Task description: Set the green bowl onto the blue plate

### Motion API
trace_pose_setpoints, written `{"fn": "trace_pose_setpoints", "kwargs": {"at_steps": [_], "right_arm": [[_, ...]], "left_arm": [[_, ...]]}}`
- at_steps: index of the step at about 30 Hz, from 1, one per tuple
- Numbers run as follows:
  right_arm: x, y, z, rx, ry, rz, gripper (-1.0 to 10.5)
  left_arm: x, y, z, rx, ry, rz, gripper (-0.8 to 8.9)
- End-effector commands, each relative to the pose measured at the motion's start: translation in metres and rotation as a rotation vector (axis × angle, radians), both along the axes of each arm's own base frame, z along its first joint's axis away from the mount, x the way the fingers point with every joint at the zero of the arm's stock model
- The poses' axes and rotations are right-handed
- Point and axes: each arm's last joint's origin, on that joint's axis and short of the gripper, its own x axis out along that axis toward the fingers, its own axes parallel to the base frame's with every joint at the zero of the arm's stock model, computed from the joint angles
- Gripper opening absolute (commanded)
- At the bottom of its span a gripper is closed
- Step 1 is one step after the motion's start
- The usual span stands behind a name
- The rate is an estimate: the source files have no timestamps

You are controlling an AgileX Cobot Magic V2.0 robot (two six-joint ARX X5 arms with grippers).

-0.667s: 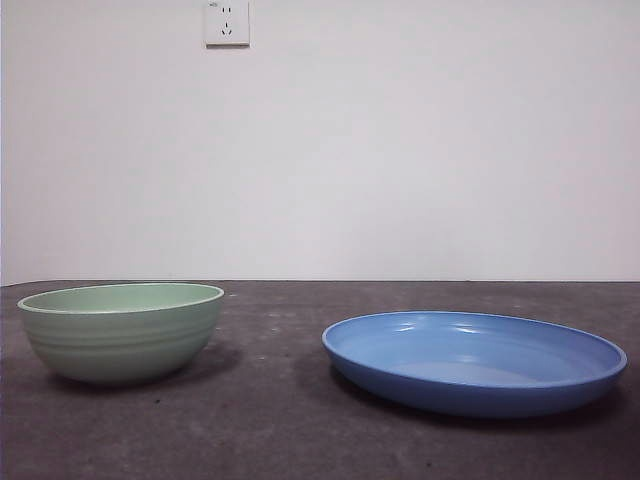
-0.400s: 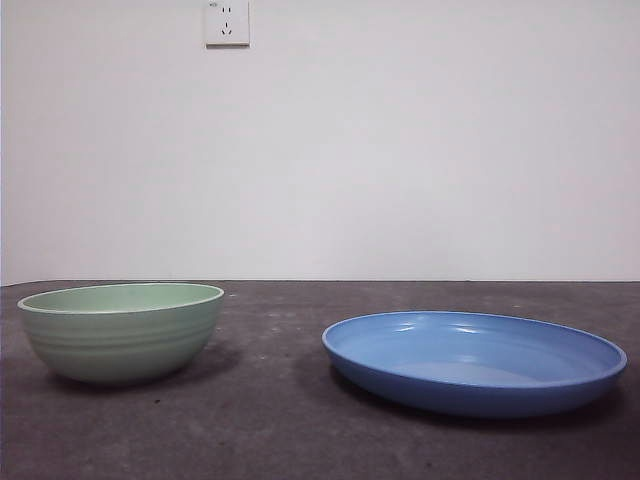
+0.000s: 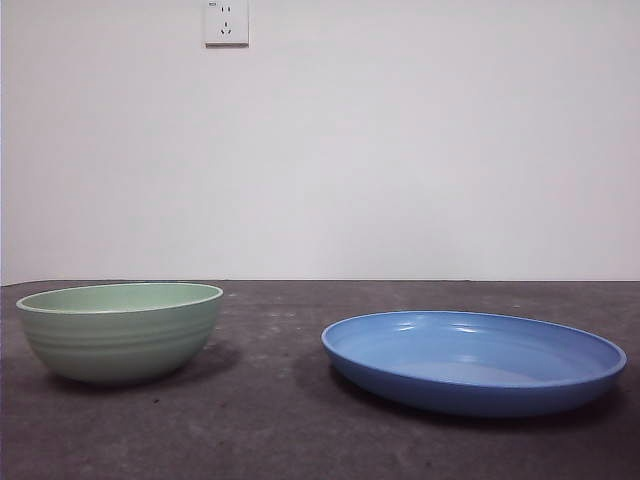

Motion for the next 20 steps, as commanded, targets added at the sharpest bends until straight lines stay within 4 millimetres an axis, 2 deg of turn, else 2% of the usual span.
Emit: {"fn": "trace_pose_setpoints", "kwargs": {"at_steps": [1, 6, 9, 15, 20], "right_arm": [[-0.001, 0.000, 0.006, 0.087, -0.028, 0.000, 0.1], [-0.005, 0.001, 0.027, 0.193, -0.080, 0.018, 0.1], [-0.009, 0.002, 0.044, 0.273, -0.119, 0.045, 0.1], [-0.021, 0.006, 0.085, 0.353, -0.102, 0.144, 0.1], [-0.028, 0.010, 0.117, 0.373, -0.007, 0.289, 0.1]], "left_arm": [[0.000, 0.000, -0.004, -0.044, 0.022, 0.010, 0.15], [-0.002, 0.000, 0.015, -0.125, -0.013, 0.014, 0.16], [-0.005, -0.001, 0.034, -0.162, -0.039, 0.009, 0.16], [-0.011, -0.002, 0.085, -0.175, -0.037, -0.015, 0.16], [-0.013, -0.006, 0.132, -0.182, -0.005, -0.097, 0.16]]}}
